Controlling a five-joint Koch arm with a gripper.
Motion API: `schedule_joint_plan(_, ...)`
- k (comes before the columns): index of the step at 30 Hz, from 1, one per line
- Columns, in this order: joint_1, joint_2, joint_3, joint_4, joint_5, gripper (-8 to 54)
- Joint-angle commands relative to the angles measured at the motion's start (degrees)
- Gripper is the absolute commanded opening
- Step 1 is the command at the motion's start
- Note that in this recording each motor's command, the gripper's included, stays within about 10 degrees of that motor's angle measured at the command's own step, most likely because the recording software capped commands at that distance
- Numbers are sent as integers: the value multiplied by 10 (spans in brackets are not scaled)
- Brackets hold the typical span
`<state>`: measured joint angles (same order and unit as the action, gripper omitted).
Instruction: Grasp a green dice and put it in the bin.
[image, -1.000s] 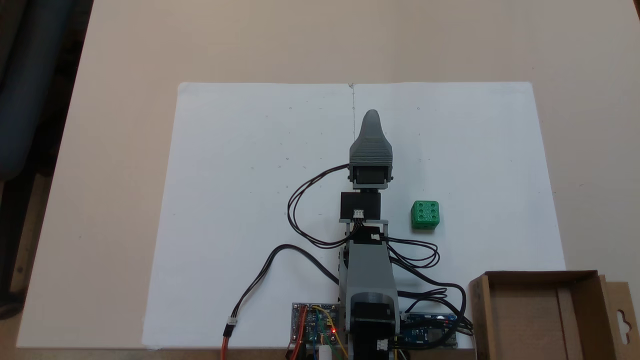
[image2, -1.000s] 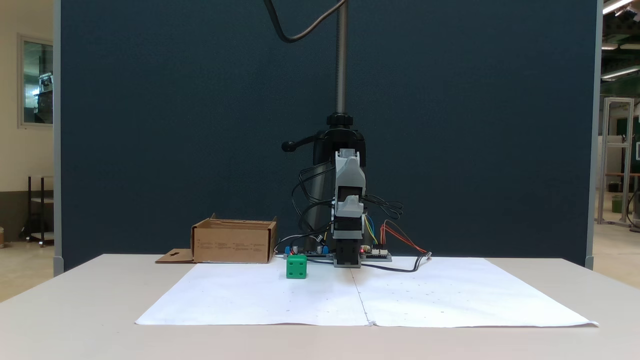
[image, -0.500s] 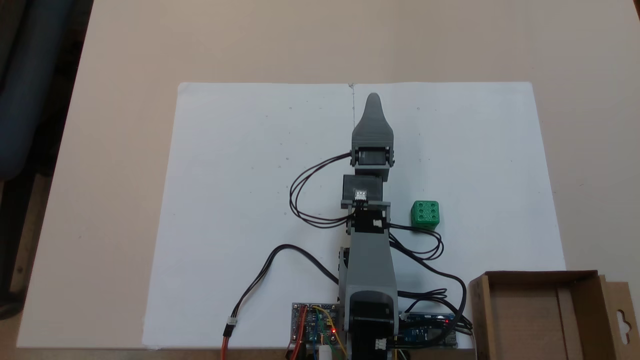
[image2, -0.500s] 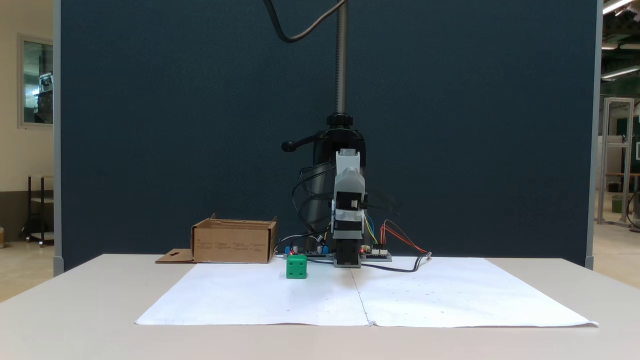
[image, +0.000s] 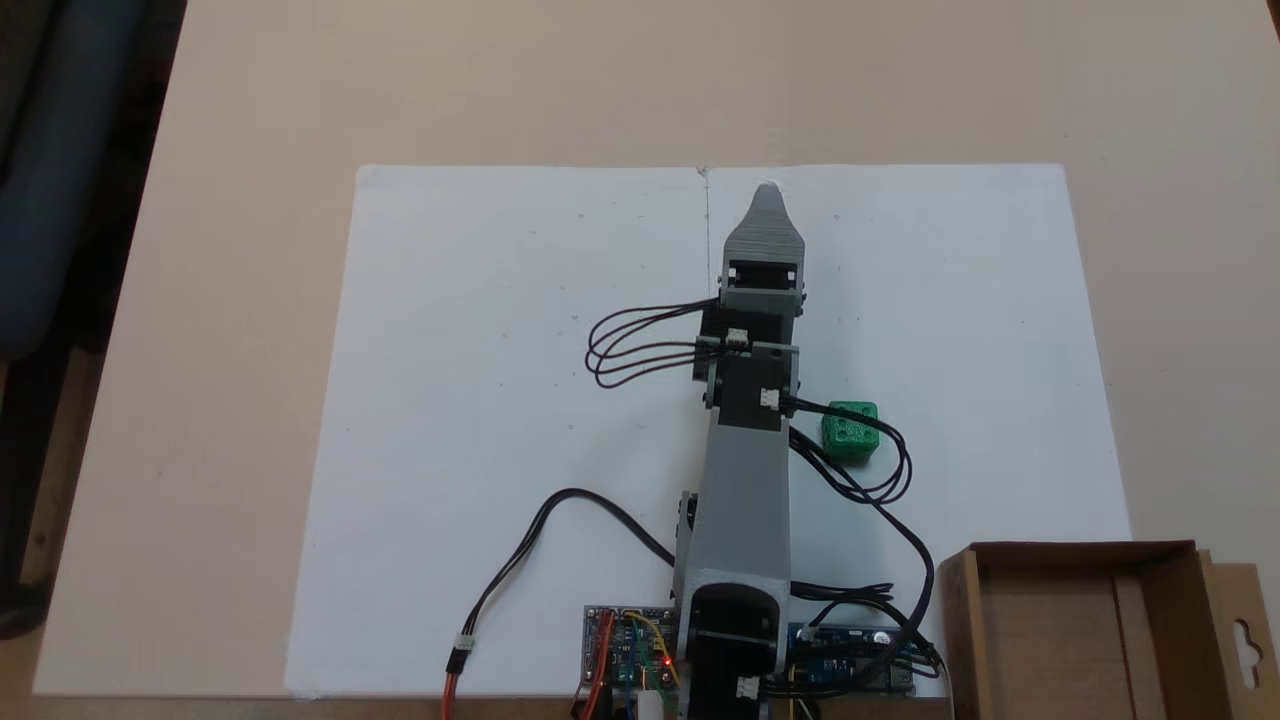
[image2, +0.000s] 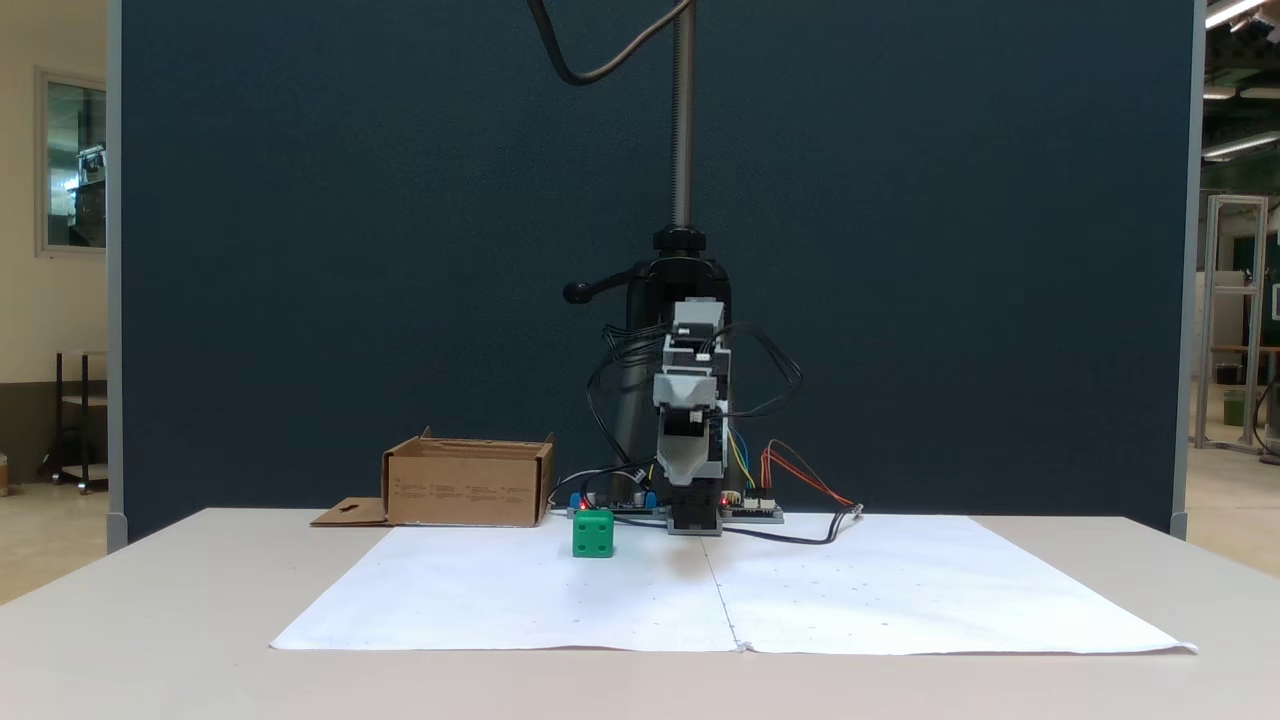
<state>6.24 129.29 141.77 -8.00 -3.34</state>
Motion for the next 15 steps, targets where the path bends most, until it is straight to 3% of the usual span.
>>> schedule_joint_plan(1, 9, 64, -44, 88, -35, 425)
schedule_joint_plan(15, 1, 61, -199, 525, -18, 432)
